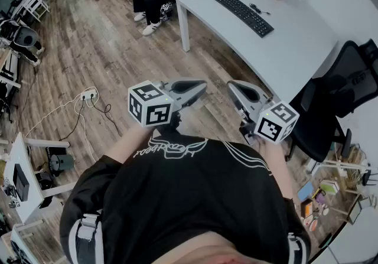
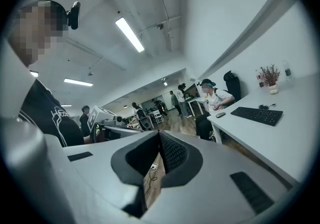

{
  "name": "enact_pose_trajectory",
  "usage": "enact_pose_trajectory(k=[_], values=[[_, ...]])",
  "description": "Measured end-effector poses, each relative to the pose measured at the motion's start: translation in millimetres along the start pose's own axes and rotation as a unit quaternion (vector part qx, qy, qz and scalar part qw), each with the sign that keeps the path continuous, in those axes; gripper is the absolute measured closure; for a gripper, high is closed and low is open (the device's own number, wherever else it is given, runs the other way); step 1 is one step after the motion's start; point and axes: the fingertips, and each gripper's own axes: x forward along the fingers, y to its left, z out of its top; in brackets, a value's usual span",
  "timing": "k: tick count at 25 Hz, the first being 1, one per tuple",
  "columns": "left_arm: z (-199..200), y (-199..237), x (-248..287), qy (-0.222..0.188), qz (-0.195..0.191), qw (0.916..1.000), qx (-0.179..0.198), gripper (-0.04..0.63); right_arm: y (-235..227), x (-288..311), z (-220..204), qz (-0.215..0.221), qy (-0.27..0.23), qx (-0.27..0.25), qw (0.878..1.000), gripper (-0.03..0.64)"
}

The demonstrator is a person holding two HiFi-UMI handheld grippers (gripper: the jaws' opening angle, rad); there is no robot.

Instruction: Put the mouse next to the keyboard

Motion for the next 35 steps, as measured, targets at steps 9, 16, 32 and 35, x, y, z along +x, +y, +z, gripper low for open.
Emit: enact_pose_trajectory(k=[9, 16, 32, 35], values=[[-1.5, -6.4, 9.4, 0.003, 0.014, 0.9999, -0.006, 0.589, -4.1, -9.9, 0.1, 0.008, -0.001, -0.002, 1.000, 0.609], [-2.4, 4.4, 10.0, 0.006, 0.026, 0.9997, -0.002, 0.589, -16.4, -1.6, 0.0, 0.007, -0.010, -0.005, 1.000, 0.607], [11.6, 113.9, 44.0, 0.001, -0.017, 0.9991, -0.040, 0.589, -109.9, 79.2, -12.6, -0.032, 0.007, 0.014, 0.999, 0.607], [27.0, 155.9, 54.3, 0.005, -0.020, 0.9989, -0.042, 0.589, -139.6, 109.2, -0.4, -0.036, 0.005, 0.023, 0.999, 0.607]])
